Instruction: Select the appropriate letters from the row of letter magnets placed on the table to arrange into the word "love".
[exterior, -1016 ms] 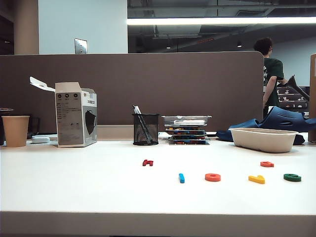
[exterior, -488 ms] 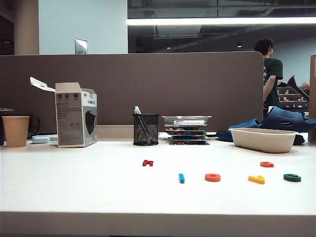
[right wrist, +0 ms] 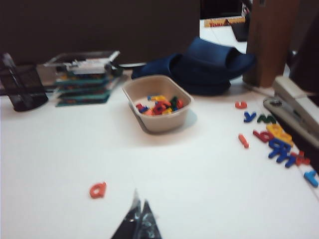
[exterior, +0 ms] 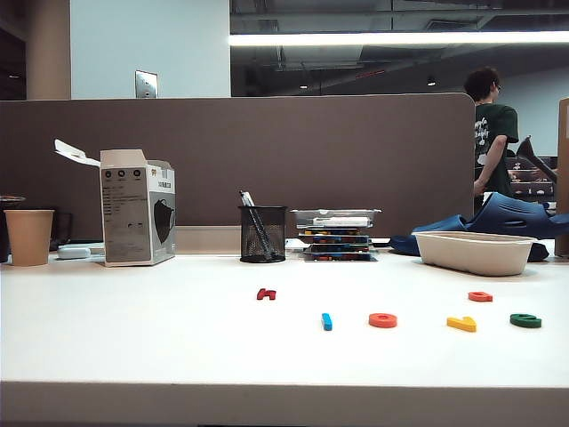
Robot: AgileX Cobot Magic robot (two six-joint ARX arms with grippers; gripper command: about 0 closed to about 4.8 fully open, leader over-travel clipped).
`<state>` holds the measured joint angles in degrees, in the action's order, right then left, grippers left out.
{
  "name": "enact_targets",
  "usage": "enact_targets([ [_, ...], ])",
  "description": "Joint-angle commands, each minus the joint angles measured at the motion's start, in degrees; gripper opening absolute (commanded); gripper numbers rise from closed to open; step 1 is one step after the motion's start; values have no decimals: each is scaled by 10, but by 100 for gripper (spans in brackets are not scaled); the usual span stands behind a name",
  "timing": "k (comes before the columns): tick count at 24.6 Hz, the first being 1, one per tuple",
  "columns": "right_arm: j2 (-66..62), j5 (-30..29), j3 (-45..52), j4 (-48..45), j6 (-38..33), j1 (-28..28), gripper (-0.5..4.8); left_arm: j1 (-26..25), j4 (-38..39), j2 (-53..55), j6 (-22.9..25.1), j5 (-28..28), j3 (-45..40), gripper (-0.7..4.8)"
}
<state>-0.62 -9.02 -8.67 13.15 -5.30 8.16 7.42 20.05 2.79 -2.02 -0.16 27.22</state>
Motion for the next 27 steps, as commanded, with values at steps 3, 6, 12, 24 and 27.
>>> enact_targets([
  [3,8,8,54,-64,12,0,-6,0,-159,-3,13,17,-108,-6],
  [6,8,8,79,-89,16,0,-6,0,-226,-3,18,20,-158,-5],
  [12,8,14,87,-87,51,0,-6,0,-324,-3,31,28,-247,-5],
  [24,8,14,87,-87,51,2,-5,0,-320,-3,26,29,-260,-5],
  [27,8,14,87,-87,51,2,-5,0,-313,-3,26,29,-260,-5],
])
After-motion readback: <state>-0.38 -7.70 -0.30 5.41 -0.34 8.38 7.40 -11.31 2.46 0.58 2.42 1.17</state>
